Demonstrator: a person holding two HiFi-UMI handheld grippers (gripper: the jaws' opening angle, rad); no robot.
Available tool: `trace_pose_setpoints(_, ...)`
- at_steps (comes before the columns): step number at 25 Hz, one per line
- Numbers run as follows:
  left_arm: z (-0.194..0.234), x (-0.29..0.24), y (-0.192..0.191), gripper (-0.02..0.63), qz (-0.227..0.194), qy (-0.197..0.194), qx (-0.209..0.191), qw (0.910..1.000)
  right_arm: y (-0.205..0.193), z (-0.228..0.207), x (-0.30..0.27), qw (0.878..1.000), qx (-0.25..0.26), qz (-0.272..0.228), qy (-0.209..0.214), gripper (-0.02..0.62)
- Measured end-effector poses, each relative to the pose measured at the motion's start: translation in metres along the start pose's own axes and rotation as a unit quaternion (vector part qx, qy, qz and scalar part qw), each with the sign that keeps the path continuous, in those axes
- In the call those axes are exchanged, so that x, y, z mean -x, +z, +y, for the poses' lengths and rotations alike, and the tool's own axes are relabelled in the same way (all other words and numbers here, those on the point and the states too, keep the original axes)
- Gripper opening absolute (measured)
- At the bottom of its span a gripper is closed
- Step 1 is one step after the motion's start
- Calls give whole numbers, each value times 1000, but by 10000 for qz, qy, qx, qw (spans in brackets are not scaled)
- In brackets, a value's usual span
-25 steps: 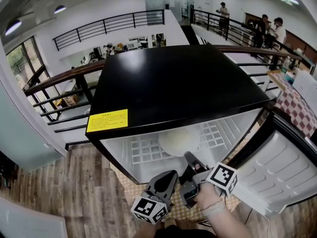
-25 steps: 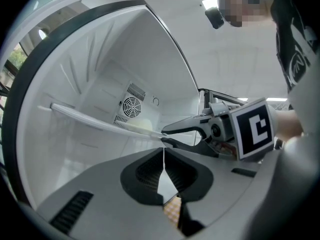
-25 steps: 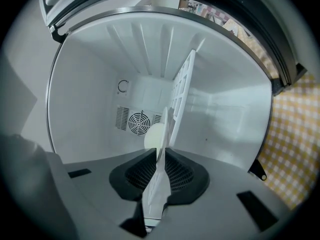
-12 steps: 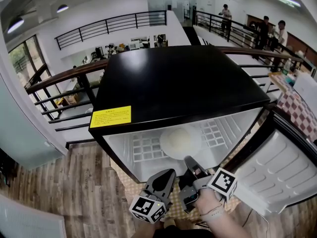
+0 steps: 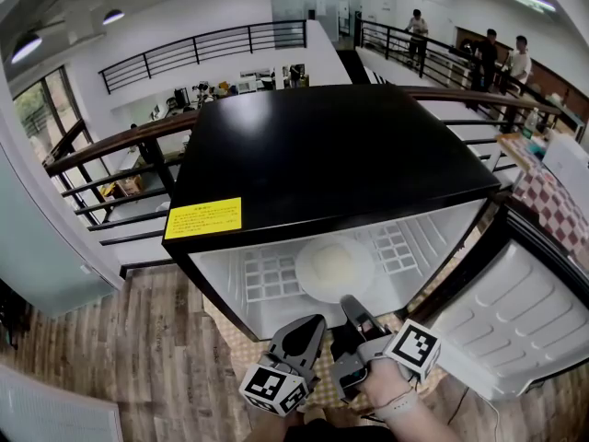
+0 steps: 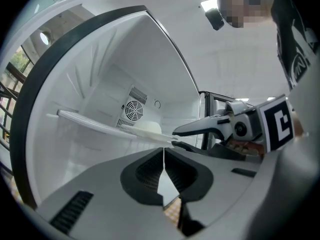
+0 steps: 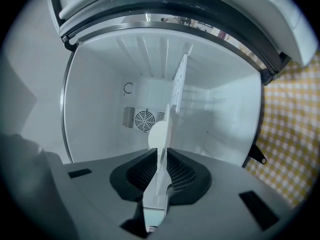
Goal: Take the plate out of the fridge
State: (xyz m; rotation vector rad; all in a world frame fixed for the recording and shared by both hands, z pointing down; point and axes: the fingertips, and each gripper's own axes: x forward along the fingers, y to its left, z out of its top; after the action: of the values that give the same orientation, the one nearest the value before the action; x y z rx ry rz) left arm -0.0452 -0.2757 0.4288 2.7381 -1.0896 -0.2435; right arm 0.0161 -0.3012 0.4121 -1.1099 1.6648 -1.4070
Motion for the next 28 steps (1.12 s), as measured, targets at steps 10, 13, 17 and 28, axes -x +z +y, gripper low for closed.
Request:
trace_pose_setpoints(10,3,-1,-4,15,25,-21,8,10000,12,-7,-21,9999,-127,-16,-5,80)
trace_pose_setpoints(13,3,-2,-4,15,36,-15,19,10000,11,-8,-20,9998,-203,-22,9,74)
trace_pose_setpoints(17,2,-3,-4,15,48,-20,42,10000,10,-8,-16,9995,-322,-38,27,69)
trace_pose_setpoints(28,3,-2,-5,15,45,-9,35,10000,4,-8,-4,9984,-548,-113,63,67)
